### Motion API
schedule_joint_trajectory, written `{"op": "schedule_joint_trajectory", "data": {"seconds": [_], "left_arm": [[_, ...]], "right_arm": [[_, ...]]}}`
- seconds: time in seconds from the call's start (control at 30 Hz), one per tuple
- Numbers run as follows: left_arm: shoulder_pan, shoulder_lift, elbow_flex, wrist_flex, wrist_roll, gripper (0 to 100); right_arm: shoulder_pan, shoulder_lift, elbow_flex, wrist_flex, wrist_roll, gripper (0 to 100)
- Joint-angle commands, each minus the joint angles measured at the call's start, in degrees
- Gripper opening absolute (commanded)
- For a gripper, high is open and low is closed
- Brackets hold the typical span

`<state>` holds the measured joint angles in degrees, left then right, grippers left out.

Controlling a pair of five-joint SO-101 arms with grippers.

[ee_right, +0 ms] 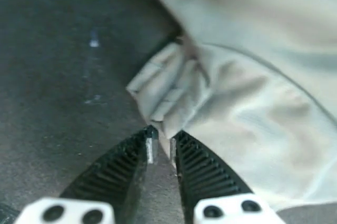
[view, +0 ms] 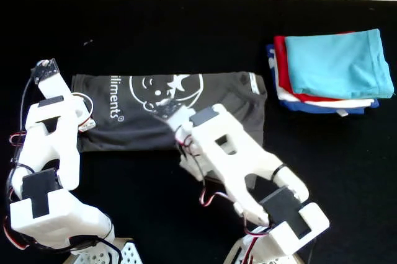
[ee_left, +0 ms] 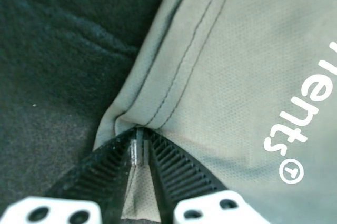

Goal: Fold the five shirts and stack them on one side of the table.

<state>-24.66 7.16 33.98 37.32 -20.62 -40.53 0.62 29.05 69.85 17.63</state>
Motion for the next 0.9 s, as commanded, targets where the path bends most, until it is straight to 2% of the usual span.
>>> {"op": "schedule_joint_trajectory", "data": {"seconds": [0.0, 0.23, 0.43, 0.5, 0.63, 0.87], "left_arm": [[0.31, 0.04, 0.13, -2.02, 0.53, 1], [0.4, 0.04, 0.13, -2.02, 0.53, 1], [0.4, 0.04, 0.13, -2.02, 0.53, 1], [0.4, 0.04, 0.13, -2.02, 0.53, 1], [0.4, 0.04, 0.13, -2.02, 0.53, 1], [0.4, 0.04, 0.13, -2.02, 0.53, 1]], "right_arm": [[-2.86, -2.86, 0.31, -0.04, 0.53, 5.2], [-2.42, -2.95, -7.34, 8.04, 0.62, 5.2], [5.32, -2.68, -14.64, 14.64, 0.62, 5.2], [8.4, -2.42, -13.93, 14.73, 0.79, 5.2], [13.32, -2.42, -7.34, 12.44, 7.47, 5.2], [14.02, -2.42, 3.21, 3.82, 8.44, 5.2]]}}
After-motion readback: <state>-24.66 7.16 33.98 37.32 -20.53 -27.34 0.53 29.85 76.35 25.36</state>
